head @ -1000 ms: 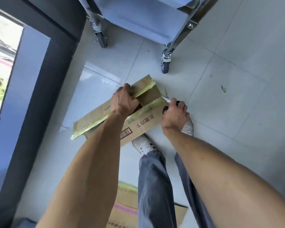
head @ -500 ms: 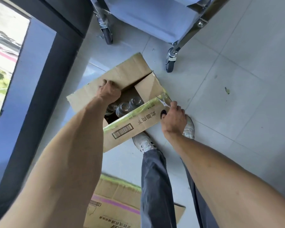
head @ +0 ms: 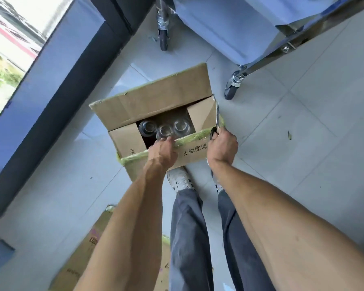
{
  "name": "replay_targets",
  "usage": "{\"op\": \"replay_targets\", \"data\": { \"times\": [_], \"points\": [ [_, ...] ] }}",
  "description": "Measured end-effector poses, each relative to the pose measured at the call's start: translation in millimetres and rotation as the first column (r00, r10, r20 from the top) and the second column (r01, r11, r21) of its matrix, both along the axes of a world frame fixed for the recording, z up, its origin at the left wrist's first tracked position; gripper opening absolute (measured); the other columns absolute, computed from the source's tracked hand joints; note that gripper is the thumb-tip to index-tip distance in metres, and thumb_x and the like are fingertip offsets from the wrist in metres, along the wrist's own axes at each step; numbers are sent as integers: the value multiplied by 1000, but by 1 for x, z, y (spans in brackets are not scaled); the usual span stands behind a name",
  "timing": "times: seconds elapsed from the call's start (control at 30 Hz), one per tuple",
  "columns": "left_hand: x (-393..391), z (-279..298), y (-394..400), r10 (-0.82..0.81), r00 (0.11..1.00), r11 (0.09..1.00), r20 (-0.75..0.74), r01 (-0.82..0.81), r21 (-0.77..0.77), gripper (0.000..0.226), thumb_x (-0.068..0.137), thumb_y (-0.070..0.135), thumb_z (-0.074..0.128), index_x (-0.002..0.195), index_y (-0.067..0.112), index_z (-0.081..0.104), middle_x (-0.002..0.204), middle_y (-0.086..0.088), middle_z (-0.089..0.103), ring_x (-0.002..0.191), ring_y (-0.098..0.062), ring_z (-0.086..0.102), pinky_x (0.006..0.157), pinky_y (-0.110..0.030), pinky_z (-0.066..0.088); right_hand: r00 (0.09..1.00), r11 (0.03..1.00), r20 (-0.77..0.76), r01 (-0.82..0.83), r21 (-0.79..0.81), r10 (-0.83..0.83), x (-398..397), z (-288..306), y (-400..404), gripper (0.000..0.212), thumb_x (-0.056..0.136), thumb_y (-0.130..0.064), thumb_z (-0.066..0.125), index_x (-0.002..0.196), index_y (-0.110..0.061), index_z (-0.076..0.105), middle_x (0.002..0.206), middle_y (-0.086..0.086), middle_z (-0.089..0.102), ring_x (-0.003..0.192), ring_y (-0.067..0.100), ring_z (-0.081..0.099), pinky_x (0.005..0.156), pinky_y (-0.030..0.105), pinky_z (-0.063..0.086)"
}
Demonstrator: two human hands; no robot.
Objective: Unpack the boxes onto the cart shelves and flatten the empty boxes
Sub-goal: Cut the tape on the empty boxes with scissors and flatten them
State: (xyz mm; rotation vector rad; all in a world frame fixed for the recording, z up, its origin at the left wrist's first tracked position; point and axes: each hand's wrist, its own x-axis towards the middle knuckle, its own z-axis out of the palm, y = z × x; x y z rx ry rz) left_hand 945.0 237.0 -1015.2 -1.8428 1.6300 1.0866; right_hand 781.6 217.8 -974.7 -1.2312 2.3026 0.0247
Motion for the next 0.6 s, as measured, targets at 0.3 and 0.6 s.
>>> {"op": "replay_targets", "data": {
  "times": [0.3, 0.6],
  "points": [
    [-21, 44, 94, 137, 985, 979, -109, -117, 167, 38, 96, 38, 42, 95, 9, 67, 104, -17, 63, 98, -34, 60, 73, -32, 40, 977, 977, -15, -212, -22, 212, 17, 37, 3, 13, 91, -20, 64, 103, -15, 64, 93, 16, 70, 89, 33, 63, 73, 35, 46],
    [-41, 4, 132, 374, 913, 860, -163, -276, 429, 53, 96, 23, 52, 146, 17, 39, 143, -13, 44, 132, -34, 46, 108, -37, 36, 866, 846, 43, -497, 194, 498, -4, 7, 34, 9, 89, -21, 65, 94, -15, 70, 89, 10, 70, 84, 30, 64, 67, 30, 48]
  ]
}}
